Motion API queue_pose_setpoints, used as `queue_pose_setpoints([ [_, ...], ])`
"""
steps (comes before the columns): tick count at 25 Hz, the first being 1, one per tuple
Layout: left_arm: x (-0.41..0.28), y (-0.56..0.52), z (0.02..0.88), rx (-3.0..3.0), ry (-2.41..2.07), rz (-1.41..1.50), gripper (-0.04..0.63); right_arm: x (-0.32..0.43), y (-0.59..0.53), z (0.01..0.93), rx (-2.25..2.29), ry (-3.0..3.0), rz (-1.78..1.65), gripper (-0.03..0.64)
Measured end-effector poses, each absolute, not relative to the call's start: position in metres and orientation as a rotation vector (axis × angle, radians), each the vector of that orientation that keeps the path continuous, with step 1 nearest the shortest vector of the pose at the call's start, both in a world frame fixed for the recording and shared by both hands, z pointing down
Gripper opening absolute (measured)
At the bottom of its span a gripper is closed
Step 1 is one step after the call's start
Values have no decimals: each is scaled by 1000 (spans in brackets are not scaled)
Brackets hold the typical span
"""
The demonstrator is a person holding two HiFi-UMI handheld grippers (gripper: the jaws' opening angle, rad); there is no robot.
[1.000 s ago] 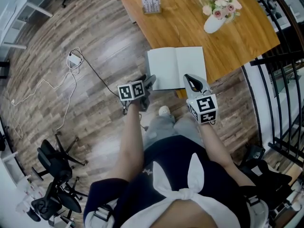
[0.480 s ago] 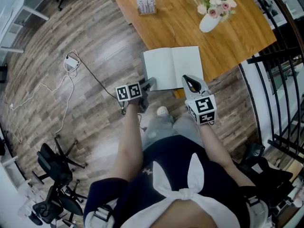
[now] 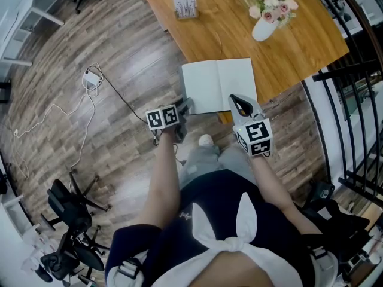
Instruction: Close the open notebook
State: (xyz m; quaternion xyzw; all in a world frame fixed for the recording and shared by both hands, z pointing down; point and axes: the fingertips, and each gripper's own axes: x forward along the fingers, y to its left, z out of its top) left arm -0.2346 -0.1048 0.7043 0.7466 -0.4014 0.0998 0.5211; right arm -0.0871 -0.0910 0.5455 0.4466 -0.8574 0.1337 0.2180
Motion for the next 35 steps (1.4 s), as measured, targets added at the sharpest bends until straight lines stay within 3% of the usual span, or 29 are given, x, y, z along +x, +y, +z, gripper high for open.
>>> queue_pose_setpoints([
  [11,-241,-102,692,1835,-1005,247,70,-92,-88,544,1224,-2387,364,-2],
  [35,-232,-100,635,1856,-1167,277,46,-55,-85,522,1139,-2446,349,-2],
])
